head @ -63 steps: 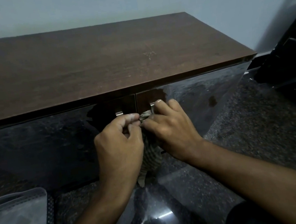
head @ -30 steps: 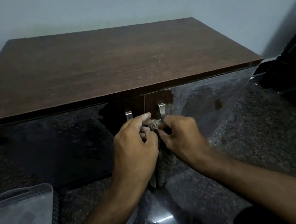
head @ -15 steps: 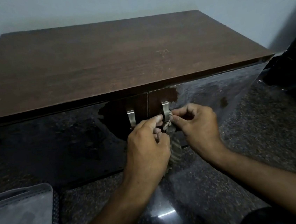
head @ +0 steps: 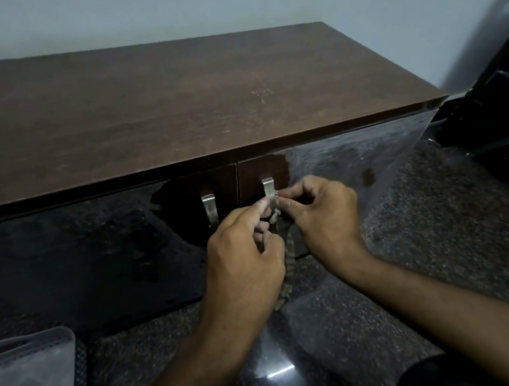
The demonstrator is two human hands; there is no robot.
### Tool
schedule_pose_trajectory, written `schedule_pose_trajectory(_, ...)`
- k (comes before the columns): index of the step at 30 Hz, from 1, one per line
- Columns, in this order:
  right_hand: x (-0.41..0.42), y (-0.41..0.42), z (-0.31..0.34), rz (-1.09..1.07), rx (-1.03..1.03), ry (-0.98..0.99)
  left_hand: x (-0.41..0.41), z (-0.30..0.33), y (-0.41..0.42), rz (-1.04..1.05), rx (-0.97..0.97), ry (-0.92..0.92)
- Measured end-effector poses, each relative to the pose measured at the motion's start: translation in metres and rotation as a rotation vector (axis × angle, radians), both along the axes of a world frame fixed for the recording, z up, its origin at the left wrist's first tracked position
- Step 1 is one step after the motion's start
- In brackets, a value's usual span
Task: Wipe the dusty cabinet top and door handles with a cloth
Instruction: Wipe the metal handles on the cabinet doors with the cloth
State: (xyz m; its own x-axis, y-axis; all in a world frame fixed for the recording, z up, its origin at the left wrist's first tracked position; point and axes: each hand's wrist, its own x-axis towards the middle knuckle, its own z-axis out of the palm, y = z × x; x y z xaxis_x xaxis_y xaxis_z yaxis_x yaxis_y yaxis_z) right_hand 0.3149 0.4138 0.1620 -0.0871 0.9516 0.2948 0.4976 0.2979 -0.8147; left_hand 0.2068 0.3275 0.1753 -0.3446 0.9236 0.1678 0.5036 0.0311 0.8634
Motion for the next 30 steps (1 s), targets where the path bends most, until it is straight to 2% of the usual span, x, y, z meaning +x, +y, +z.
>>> schedule_pose_trajectory(4, 0.002, 0.002, 0.008, 0.009, 0.155, 0.021, 0.000, 0.000, -0.001, -0.012, -0.007, 0.025)
schedule_pose_trajectory(9, 0.002, -0.001, -0.001, 0.091, -0.020, -0.038, -0.002, 0.002, -0.003, 0.040, -0.003, 0.008)
schedule_pose_trajectory(14, 0.003, 0.000, 0.013, 0.005, 0.050, 0.152, -0.005, 0.000, -0.003, 0.068, -0.003, 0.005)
schedule_pose_trajectory(19, -0.002, -0.003, 0.009, 0.006, 0.006, -0.024, -0.005, 0.001, 0.000, 0.076, 0.000, 0.009)
schedule_pose_trajectory(25, -0.002, -0.003, 0.018, -0.064, 0.073, 0.219, -0.002, 0.002, -0.002, 0.064, 0.008, 0.008)
schedule_pose_trajectory(30, -0.005, -0.005, 0.011, -0.027, 0.071, -0.001, -0.007, 0.002, 0.000, 0.120, 0.032, 0.010)
